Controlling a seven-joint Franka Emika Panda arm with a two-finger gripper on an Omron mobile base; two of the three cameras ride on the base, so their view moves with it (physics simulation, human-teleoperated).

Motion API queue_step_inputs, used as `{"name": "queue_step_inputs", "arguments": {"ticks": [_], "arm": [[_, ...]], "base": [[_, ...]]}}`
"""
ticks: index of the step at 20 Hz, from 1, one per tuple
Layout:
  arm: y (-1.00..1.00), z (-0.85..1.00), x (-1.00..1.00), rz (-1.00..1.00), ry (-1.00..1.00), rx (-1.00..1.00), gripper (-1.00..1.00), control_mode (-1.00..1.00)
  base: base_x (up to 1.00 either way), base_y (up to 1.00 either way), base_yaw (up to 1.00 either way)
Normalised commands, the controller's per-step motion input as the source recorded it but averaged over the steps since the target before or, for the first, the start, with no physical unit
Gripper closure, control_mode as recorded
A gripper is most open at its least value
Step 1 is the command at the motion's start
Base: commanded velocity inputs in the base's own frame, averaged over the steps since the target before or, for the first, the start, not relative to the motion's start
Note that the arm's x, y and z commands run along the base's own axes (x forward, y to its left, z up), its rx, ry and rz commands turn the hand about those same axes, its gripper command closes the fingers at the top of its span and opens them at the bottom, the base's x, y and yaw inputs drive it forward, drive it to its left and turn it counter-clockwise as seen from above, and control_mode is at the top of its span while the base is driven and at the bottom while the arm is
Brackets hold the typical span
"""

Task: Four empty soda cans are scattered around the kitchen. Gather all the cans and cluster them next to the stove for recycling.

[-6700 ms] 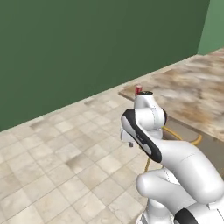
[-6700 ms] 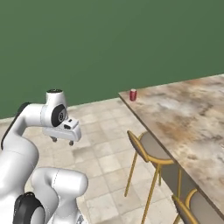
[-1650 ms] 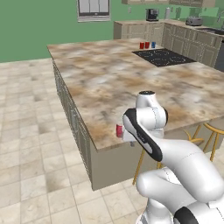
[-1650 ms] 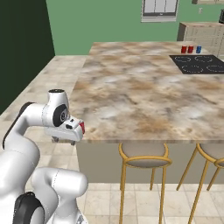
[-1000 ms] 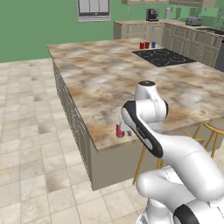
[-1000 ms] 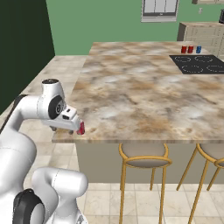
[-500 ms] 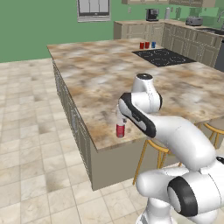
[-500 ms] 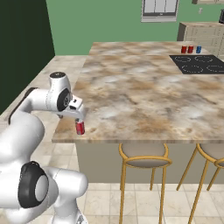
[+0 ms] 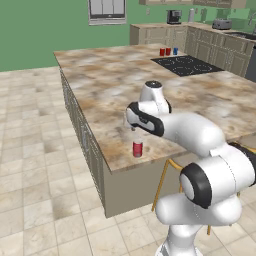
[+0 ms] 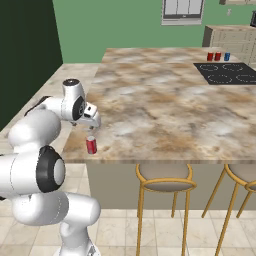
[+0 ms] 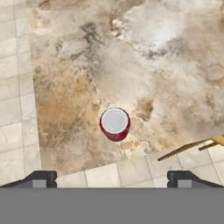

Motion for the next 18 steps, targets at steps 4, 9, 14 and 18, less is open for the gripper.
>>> {"name": "queue_step_inputs", "arguments": {"ticks": [4, 9, 14, 18], "arm": [[0.0, -0.33, 0.39, 0.0, -0.22, -0.01, -1.0, -1.0], [-0.06, -0.32, 0.21, 0.0, -0.21, 0.0, -1.0, -1.0], [-0.07, -0.07, -0.03, -0.06, -0.02, 0.0, -1.0, -1.0], [-0.07, 0.38, 0.01, -0.05, 0.19, 0.02, -1.0, -1.0]], "base": [[0.0, 0.0, 0.0], [0.0, 0.0, 0.0], [0.0, 0.0, 0.0], [0.0, 0.0, 0.0]]}}
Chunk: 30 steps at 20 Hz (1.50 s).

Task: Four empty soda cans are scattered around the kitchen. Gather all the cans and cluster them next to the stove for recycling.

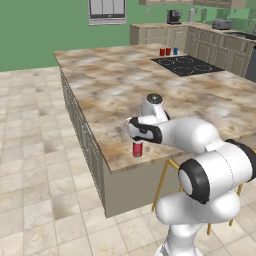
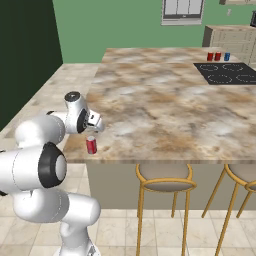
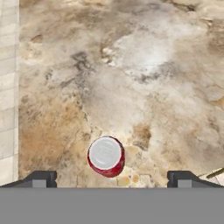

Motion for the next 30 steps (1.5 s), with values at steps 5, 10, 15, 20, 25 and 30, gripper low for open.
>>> {"name": "queue_step_inputs", "arguments": {"ticks": [5, 10, 15, 20, 25, 30], "arm": [[0.0, 0.24, 0.07, -0.05, 0.15, 0.0, -1.0, -1.0], [0.09, -0.05, 0.04, -0.01, 0.04, -0.02, -1.0, -1.0], [0.13, -0.14, 0.0, 0.0, 0.11, -0.01, -1.0, -1.0], [0.0, -0.19, -0.08, 0.0, 0.0, 0.01, -1.0, -1.0], [0.0, -0.07, -0.02, -0.02, -0.01, 0.01, -1.0, -1.0], [0.0, -0.08, 0.0, 0.0, 0.0, 0.0, -1.0, -1.0]], "base": [[0.0, 0.0, 0.0], [0.0, 0.0, 0.0], [0.0, 0.0, 0.0], [0.0, 0.0, 0.0], [0.0, 0.0, 0.0], [0.0, 0.0, 0.0]]}}
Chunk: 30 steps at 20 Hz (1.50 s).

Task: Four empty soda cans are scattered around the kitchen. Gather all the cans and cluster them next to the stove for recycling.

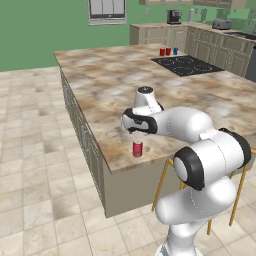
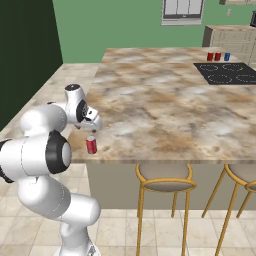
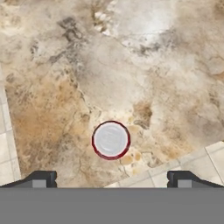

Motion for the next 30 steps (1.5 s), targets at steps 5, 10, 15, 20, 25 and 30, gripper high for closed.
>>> {"name": "queue_step_inputs", "arguments": {"ticks": [5, 10, 15, 20, 25, 30], "arm": [[0.0, -0.17, 0.1, 0.0, 0.04, 0.0, -1.0, -1.0], [-0.03, -0.17, 0.1, 0.0, 0.06, 0.0, -1.0, -1.0], [-0.01, -0.21, 0.02, 0.0, 0.07, 0.0, -1.0, -1.0], [0.0, -0.24, 0.0, 0.0, 0.07, 0.0, -1.0, -1.0], [0.0, -0.23, 0.0, 0.0, 0.06, 0.0, -1.0, -1.0], [0.0, -0.11, 0.16, 0.0, 0.01, 0.0, -1.0, -1.0]], "base": [[0.0, 0.0, 0.0], [0.0, 0.0, 0.0], [0.0, 0.0, 0.0], [0.0, 0.0, 0.0], [0.0, 0.0, 0.0], [0.0, 0.0, 0.0]]}}
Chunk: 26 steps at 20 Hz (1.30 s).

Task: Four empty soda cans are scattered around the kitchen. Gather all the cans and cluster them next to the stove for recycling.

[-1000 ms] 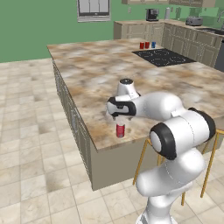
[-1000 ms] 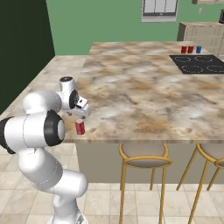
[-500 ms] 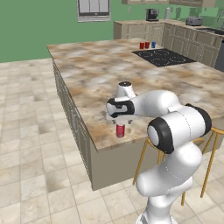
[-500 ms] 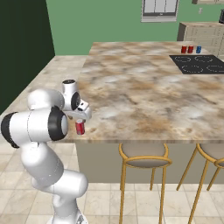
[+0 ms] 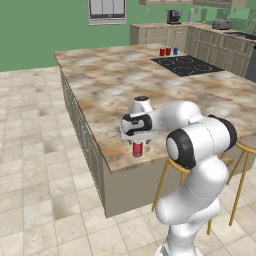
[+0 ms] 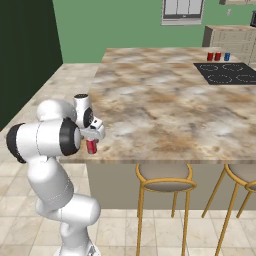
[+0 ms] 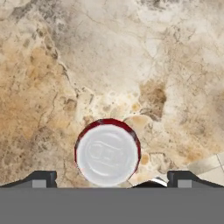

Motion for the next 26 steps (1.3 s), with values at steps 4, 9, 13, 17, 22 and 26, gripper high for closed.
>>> {"name": "queue_step_inputs", "arguments": {"ticks": [4, 9, 13, 17, 22, 26], "arm": [[0.0, -0.08, 0.2, 0.0, 0.0, 0.0, -1.0, -1.0], [0.01, -0.09, 0.12, 0.0, 0.0, 0.0, -1.0, -1.0], [0.0, -0.19, 0.0, 0.0, 0.04, 0.0, -1.0, -1.0], [0.0, -0.21, 0.0, 0.0, 0.03, 0.0, -1.0, -1.0], [0.0, -0.14, -0.01, 0.0, 0.0, 0.0, -1.0, -1.0], [0.0, 0.0, 0.0, 0.0, -0.01, 0.0, -1.0, -1.0]], "base": [[0.0, 0.0, 0.0], [0.0, 0.0, 0.0], [0.0, 0.0, 0.0], [0.0, 0.0, 0.0], [0.0, 0.0, 0.0], [0.0, 0.0, 0.0]]}}
